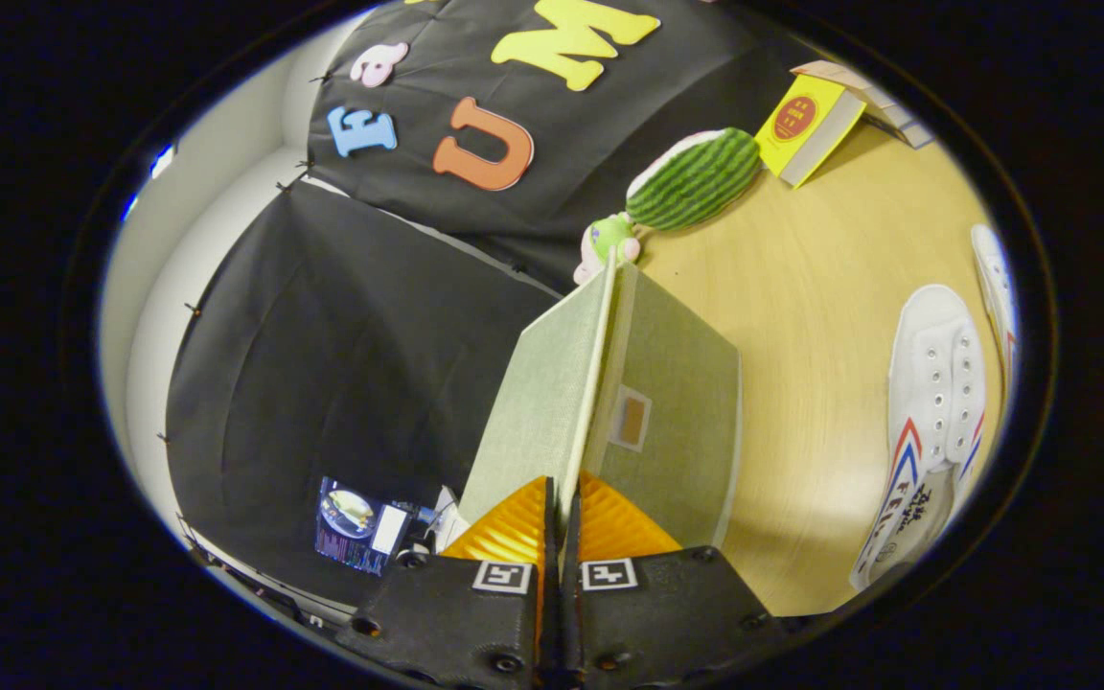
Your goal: Open the storage box then place both shoes into the box .Put the left shoe in first, then the right shoe, with the right side of both shoes facing outward in a uniform manner.
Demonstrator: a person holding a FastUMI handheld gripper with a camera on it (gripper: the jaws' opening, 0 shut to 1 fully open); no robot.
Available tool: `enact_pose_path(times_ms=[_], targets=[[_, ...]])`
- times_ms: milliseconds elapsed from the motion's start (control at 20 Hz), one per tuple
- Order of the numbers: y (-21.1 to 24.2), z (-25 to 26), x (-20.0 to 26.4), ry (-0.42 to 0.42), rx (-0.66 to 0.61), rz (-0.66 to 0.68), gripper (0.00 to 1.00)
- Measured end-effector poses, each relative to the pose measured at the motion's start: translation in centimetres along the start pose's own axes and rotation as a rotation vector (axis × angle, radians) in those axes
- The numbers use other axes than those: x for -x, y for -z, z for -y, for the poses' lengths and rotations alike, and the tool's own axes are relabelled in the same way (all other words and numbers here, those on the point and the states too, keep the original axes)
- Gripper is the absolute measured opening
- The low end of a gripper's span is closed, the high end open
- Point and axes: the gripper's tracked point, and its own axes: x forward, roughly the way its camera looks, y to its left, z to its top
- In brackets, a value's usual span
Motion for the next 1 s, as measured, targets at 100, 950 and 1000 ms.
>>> enact_pose_path(times_ms=[100, 950, 1000], targets=[[-0.5, -1.5, 0.4, -0.004, 0.026, 0.019, 0.06], [2.8, -22.5, -8.9, 0.009, 0.589, -0.061, 0.10], [3.2, -22.9, -10.0, 0.012, 0.610, -0.066, 0.11]])
